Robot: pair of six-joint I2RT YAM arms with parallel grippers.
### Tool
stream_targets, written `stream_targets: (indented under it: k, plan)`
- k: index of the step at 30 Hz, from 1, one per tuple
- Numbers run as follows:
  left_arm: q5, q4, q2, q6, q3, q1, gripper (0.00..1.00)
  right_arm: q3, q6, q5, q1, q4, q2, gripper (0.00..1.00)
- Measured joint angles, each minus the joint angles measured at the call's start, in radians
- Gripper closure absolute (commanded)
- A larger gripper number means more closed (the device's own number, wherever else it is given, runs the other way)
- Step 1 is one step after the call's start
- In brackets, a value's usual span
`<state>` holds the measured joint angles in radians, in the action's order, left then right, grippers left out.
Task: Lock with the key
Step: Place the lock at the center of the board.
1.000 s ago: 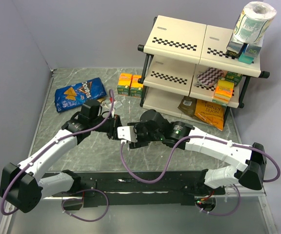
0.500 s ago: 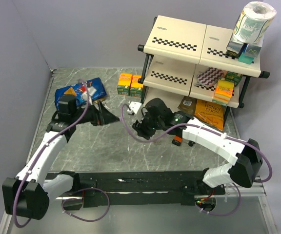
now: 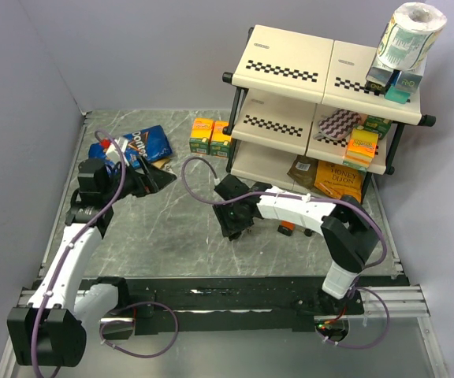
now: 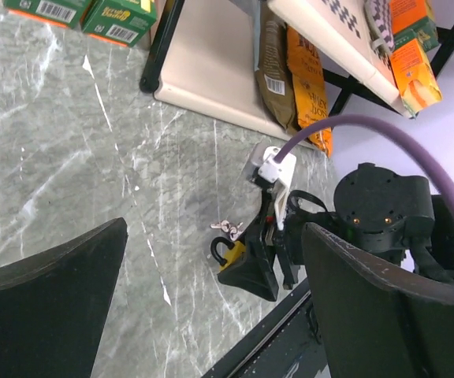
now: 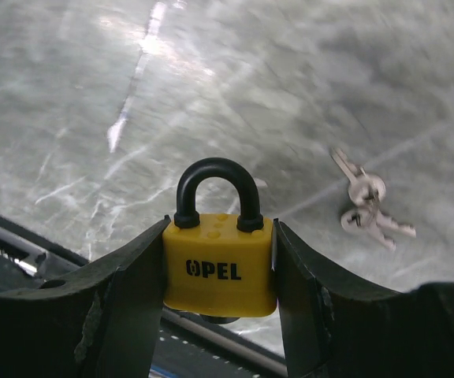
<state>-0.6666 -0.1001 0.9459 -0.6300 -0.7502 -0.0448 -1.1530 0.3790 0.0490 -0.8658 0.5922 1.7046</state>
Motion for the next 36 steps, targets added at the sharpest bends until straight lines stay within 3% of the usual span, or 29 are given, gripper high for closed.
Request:
stream_targets:
  k: [9,24,25,26,31,34,35,36]
  plan:
    - [-0.023,0.038,0.051,-0.021,0.046,0.003,0.04,0.0,0.143,-0.031,0.006,-0.01,0.025,1.0]
    - [-0.078,0.12,0.054,-0.017,0.092,0.004,0.04,-0.027,0.216,-0.087,0.009,-0.058,0.134,1.0]
    - [-0.078,0.12,0.054,-0.017,0.092,0.004,0.04,-0.039,0.219,-0.089,0.009,-0.052,0.142,0.91]
    - [-0.077,0.121,0.054,-0.017,0.092,0.004,0.04,-0.044,0.224,-0.092,0.009,-0.053,0.144,0.71]
    - [-0.066,0.12,0.058,-0.009,0.092,0.004,0.04,-0.059,0.235,-0.096,0.008,-0.037,0.156,0.6]
    - [-0.045,0.114,0.072,-0.008,0.092,0.007,0.04,-0.068,0.24,-0.098,0.008,-0.03,0.163,0.38]
    - [-0.039,0.111,0.076,-0.008,0.092,0.01,0.04,-0.071,0.242,-0.1,0.008,-0.027,0.164,0.26]
    - [-0.029,0.108,0.08,-0.009,0.092,0.013,0.04,-0.072,0.244,-0.101,0.008,-0.024,0.165,0.23]
